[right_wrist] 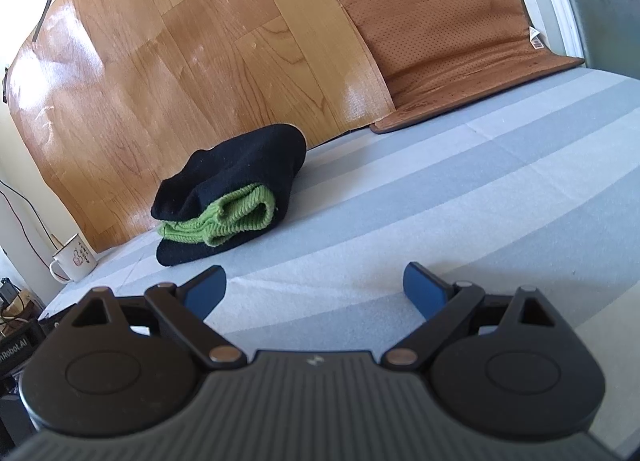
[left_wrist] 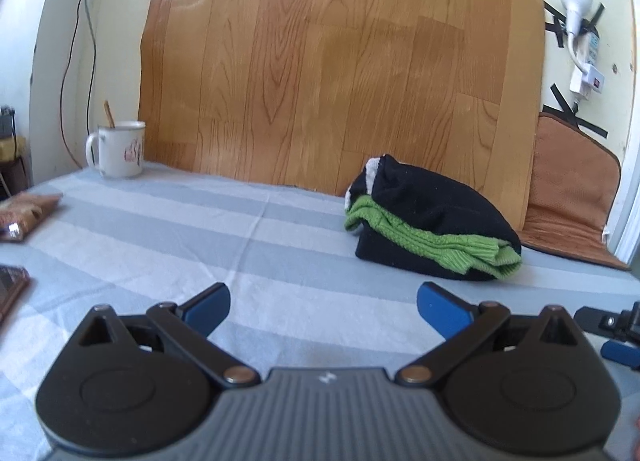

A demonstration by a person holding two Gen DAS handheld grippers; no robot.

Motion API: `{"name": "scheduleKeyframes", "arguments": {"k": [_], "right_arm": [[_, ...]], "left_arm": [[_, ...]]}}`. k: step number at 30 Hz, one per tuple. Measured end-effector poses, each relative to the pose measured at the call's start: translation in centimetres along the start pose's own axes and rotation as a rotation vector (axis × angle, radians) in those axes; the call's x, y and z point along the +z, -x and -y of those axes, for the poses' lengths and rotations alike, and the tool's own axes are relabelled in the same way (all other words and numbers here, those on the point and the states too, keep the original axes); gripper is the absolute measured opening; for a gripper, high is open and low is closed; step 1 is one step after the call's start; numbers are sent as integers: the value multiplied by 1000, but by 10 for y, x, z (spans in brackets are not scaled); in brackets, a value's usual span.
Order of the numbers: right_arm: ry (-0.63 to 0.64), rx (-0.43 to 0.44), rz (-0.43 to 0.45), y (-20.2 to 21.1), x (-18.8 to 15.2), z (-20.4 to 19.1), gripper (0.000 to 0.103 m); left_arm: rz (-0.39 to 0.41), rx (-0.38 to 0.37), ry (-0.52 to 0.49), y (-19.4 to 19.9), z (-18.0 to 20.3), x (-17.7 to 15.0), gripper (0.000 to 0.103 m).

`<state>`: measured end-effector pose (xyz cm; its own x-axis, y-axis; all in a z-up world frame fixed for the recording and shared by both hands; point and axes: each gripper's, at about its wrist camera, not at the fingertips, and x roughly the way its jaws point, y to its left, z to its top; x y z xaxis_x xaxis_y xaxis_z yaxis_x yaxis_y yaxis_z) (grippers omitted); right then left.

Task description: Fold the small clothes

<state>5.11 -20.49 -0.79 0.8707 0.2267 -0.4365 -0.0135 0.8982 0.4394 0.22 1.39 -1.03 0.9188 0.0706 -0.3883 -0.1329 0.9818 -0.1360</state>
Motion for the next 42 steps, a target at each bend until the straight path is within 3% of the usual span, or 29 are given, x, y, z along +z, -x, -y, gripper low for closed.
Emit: {"name": "scheduleKeyframes", "arguments": {"k": [7,14,24,29,37,42], "right_arm": [[-73,52,23,2,-2,5,103],[41,71,-42,-1,-3,-10,103],[126,61,-65,2,-9,-23,103],[157,57,-72,4,-14,-31,103],[237,-73,-80,11,-29,-52,103],[238,-56,-82,20,-37,-54,103]], "left_arm": [[13,60,-77,0,10,0,103],[-43,58,-65,-6,5,2,103],[-40,129,-114,-5,13,0,103],[-82,130,-105,-11,10,1,103],[-151,102,-86,-11,5,2,103],[-248,85,-71,1,4,-2,103]]}}
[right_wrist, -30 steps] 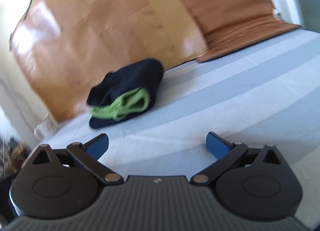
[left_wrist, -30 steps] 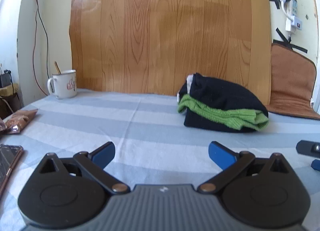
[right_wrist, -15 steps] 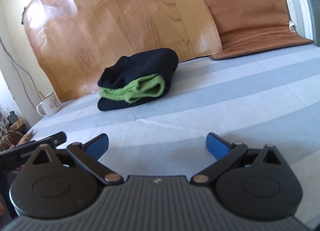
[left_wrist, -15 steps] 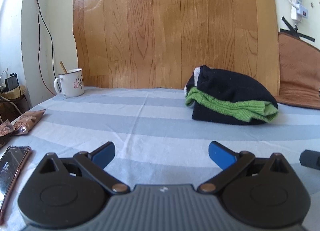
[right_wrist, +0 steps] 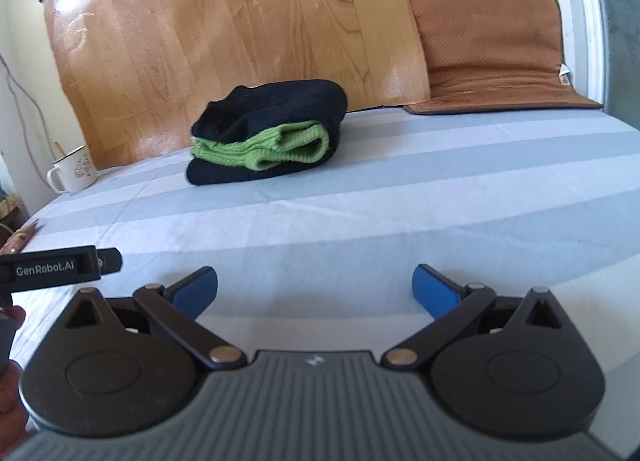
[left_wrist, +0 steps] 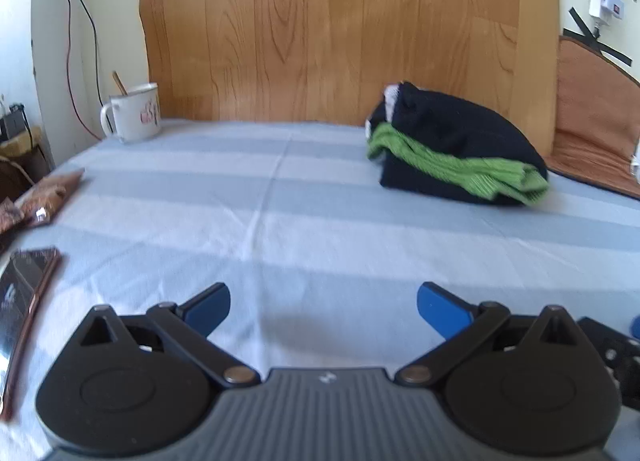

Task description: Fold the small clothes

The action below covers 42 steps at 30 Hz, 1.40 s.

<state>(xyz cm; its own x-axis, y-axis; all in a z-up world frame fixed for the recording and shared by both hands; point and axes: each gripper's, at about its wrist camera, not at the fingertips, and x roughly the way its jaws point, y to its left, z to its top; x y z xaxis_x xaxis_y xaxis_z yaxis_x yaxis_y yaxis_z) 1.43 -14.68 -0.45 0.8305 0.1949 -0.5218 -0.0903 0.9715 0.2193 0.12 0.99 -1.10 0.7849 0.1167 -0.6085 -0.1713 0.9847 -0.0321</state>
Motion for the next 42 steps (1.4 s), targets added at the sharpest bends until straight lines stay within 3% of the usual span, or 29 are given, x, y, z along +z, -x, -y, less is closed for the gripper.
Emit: {"name": "scheduleKeyframes", "arguments": {"k": [5,9,15,20,42], "right_arm": [[45,36,-74,4,3,-7,103],[-67,92,-73,19,3,-4,103],[-46,29,22,44,9,-8,103],[-118,3,74,55,13,1,103],[-157,52,13,47,1,-6,103]], "left_arm": [[-33,15,-52,17,7,-2,103],[-48,17,-87,28,13,-4,103],[-77,-8,-84,39,13,-10,103],[-75,-5,-80,45,13,-14,103],[-87,26,-85,41,0,-19,103]]}}
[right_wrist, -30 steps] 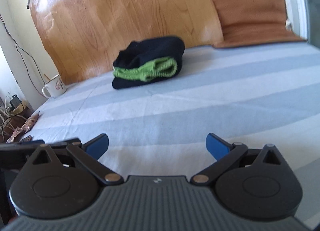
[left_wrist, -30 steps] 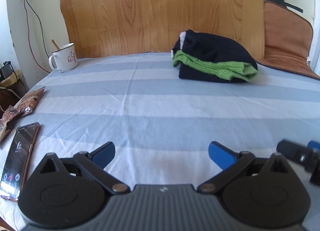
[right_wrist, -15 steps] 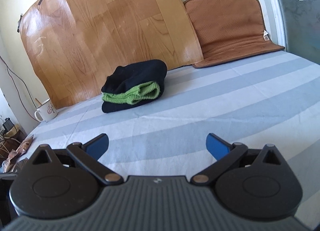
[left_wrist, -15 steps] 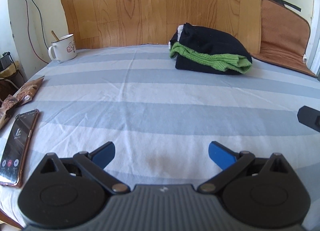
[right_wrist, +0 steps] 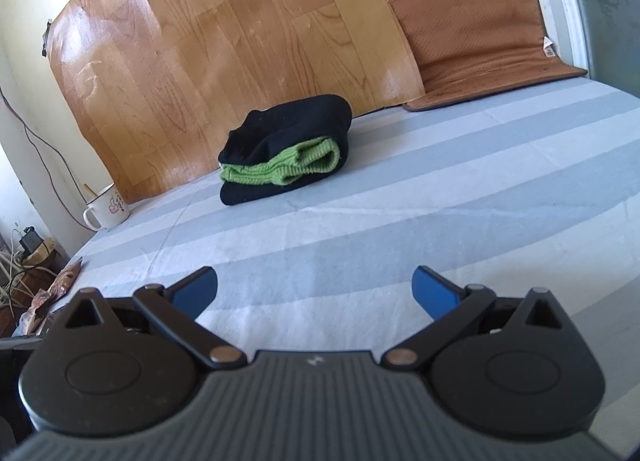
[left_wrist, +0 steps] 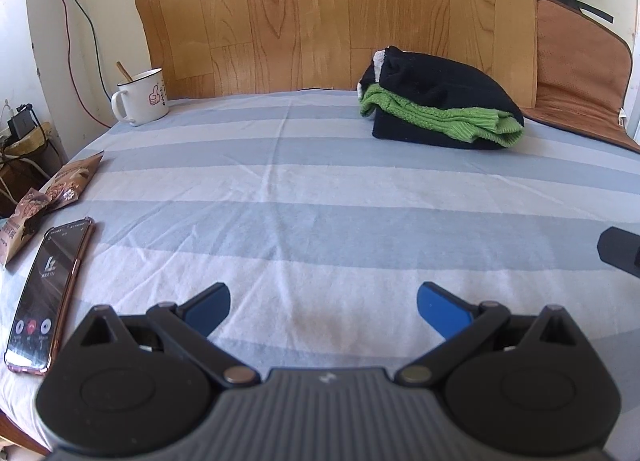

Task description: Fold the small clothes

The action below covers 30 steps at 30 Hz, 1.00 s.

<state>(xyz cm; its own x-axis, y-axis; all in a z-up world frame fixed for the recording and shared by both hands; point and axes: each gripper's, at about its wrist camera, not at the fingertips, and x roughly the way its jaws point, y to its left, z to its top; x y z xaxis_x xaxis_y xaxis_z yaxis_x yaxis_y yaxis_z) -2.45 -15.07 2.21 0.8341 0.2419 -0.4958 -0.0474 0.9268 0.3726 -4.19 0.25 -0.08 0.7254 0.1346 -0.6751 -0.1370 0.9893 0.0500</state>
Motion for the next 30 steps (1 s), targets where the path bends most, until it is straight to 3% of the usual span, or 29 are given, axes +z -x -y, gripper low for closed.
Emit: {"name": "scheduleKeyframes", "arguments": {"k": [30], "right_arm": [[3,25,-2,1,3,3,103]], "left_arm": [[-44,12,-20,-7,11,2,103]]}}
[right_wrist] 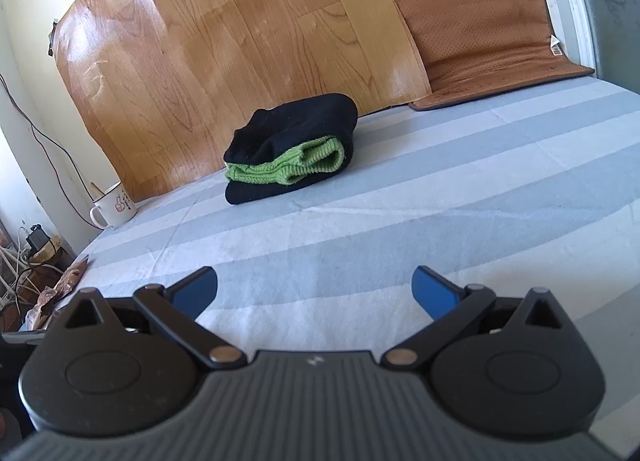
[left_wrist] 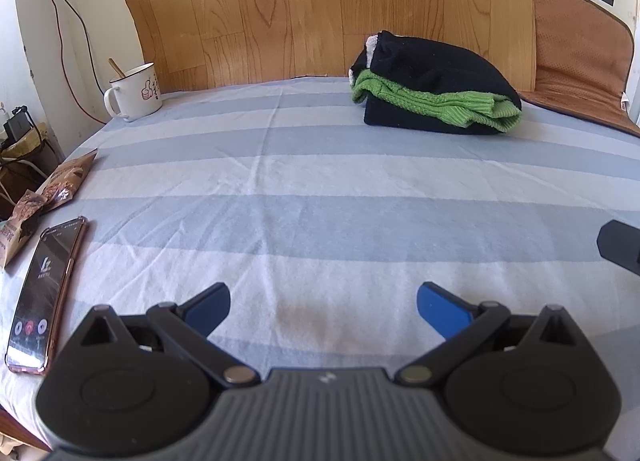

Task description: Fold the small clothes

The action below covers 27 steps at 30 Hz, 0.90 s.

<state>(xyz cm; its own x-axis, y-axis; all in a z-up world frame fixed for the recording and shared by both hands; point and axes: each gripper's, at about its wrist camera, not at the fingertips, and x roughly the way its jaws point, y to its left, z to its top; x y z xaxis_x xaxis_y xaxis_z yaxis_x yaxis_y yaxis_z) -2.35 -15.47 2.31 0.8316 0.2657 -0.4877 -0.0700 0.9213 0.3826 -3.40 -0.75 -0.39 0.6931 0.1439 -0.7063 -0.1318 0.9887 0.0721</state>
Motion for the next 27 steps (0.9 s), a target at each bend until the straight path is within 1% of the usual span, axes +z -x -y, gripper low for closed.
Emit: {"name": "scheduleKeyframes", "arguments": {"k": [18,27], "right_arm": [[10,6,8,4,0,-3,103],[9,1,8,5,-1,-4,103]], "left_arm": [[-2,2,5,4,-2,-2,103],[-16,-6,10,2,-3,-4,103]]}}
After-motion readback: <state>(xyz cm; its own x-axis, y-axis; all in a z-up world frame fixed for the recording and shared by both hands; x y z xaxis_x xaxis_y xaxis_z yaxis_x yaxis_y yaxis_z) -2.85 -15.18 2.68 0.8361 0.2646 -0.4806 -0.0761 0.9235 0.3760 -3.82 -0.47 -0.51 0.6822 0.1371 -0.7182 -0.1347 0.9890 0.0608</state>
